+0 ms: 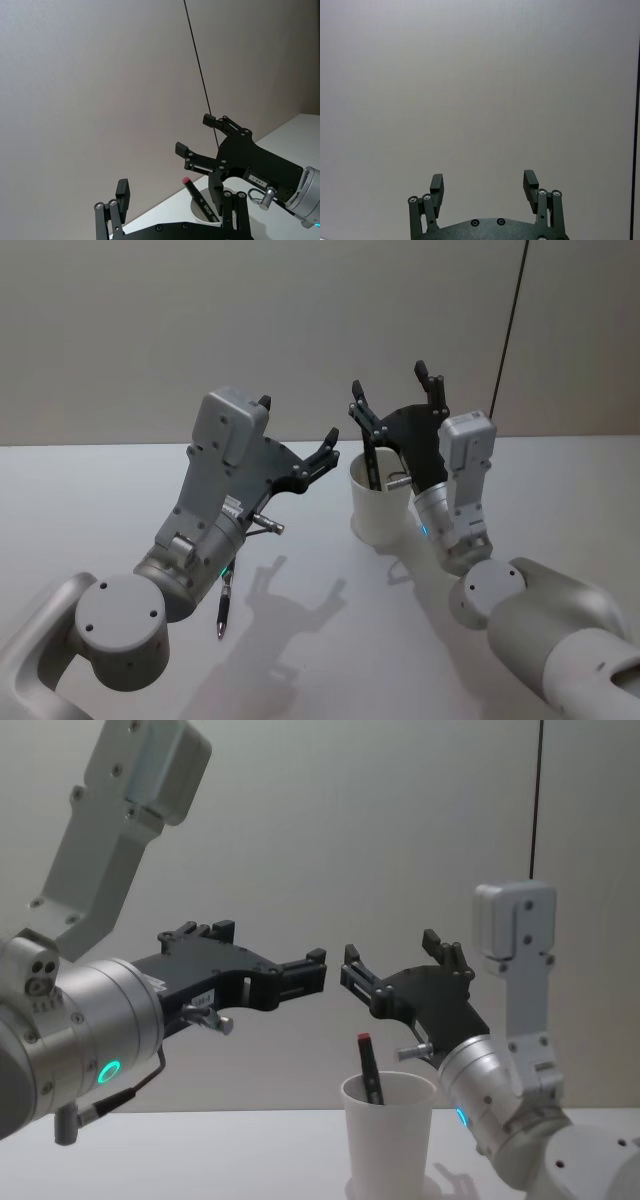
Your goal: Place the pen into the pen holder.
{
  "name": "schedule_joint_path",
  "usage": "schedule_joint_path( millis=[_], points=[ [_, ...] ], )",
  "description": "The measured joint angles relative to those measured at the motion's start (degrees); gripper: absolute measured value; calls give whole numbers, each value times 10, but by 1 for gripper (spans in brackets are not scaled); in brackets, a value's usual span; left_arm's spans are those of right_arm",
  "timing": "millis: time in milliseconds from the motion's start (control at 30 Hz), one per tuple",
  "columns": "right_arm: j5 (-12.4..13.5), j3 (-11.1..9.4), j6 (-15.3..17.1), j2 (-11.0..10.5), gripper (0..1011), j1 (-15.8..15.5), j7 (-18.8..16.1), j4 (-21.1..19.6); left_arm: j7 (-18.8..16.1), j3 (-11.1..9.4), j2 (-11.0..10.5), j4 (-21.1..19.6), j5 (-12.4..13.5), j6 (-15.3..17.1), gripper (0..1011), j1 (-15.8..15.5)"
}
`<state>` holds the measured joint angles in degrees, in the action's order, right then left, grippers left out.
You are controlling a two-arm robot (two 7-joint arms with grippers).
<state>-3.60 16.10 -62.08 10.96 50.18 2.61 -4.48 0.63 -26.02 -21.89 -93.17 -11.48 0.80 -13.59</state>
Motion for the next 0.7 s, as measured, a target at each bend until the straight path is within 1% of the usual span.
schedule_joint_path(
  millis=[33, 233, 333, 367, 433, 533, 567, 600, 667, 700],
  points=[
    [0, -1, 0, -1, 997, 0, -1, 0, 0, 0, 0, 0, 0, 0, 1003, 0],
    [3, -10, 3, -4, 1001, 0, -14, 0, 0, 0, 0, 0, 0, 0, 1003, 0],
    [9, -19, 12, -8, 1002, 0, -28, -3, 0, 0, 0, 0, 0, 0, 1003, 0],
    [9, -19, 12, -8, 1001, 0, -28, -3, 0, 0, 0, 0, 0, 0, 1003, 0],
    [11, -24, 20, -11, 1002, 0, -36, -8, 0, 0, 0, 0, 0, 0, 1003, 0],
    [16, -33, 39, -16, 1001, -7, -51, -25, 0, 0, 0, 0, 0, 0, 1003, 0],
    [18, -36, 48, -18, 1002, -12, -56, -35, 0, 0, 0, 0, 0, 0, 1003, 0],
    [19, -41, 66, -23, 1002, -24, -63, -62, 0, 0, 0, 0, 0, 0, 1003, 0],
    [21, -45, 93, -28, 1002, -41, -71, -98, 0, 0, 0, 0, 0, 0, 1003, 0],
    [22, -49, 121, -34, 1001, -65, -79, -138, 0, 0, 0, 0, 0, 0, 1003, 0]
  ],
)
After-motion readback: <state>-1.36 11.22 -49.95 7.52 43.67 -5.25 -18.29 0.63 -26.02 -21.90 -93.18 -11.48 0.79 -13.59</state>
